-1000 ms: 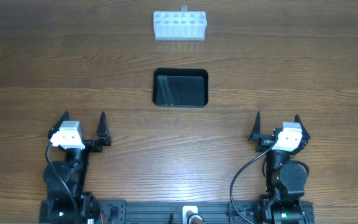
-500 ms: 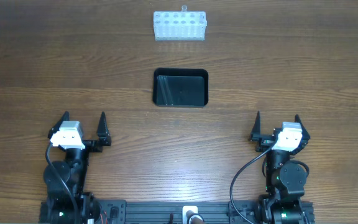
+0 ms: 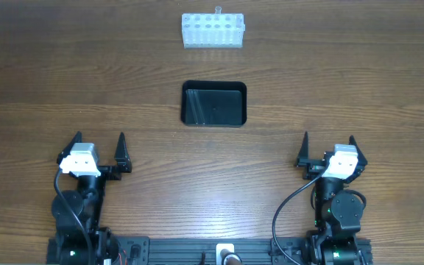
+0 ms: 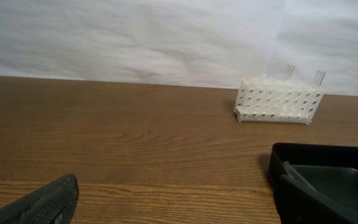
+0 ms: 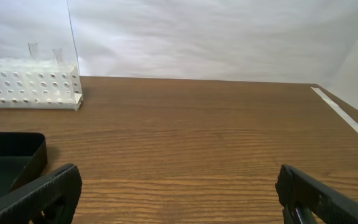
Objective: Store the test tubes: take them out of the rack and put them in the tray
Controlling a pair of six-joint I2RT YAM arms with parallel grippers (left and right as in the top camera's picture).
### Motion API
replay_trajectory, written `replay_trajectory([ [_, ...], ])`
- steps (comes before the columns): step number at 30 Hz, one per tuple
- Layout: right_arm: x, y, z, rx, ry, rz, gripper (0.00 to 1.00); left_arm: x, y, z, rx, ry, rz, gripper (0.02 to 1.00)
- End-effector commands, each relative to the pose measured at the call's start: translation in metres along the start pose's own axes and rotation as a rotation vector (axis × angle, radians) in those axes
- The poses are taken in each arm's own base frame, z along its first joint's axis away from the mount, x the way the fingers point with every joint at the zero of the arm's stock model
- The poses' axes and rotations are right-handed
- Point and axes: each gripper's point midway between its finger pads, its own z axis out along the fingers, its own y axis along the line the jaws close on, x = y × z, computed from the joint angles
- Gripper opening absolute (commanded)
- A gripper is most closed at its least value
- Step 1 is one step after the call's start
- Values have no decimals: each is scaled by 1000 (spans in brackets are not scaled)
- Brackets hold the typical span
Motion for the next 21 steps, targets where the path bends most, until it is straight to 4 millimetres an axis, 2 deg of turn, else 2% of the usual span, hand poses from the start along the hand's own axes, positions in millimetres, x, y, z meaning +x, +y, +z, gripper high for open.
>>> replay_trajectory([
  [1, 1, 1, 0, -2, -3, -4, 993, 1, 2, 0, -7, -1, 14, 1000],
  [7, -2, 6, 0, -32, -15, 25, 991, 1, 2, 0, -7, -1, 14, 1000],
  [11, -13, 3, 1, -22, -50, 160, 993, 1, 2, 0, -7, -1, 14, 1000],
  [14, -25, 5, 3, -32, -79, 181, 993, 1, 2, 0, -7, -1, 14, 1000],
  [17, -34, 5, 10, -32, -78, 181, 991, 1, 2, 0, -7, -1, 14, 1000],
  [21, -51, 11, 31, -50, -26, 172, 993, 1, 2, 0, -7, -1, 14, 1000],
])
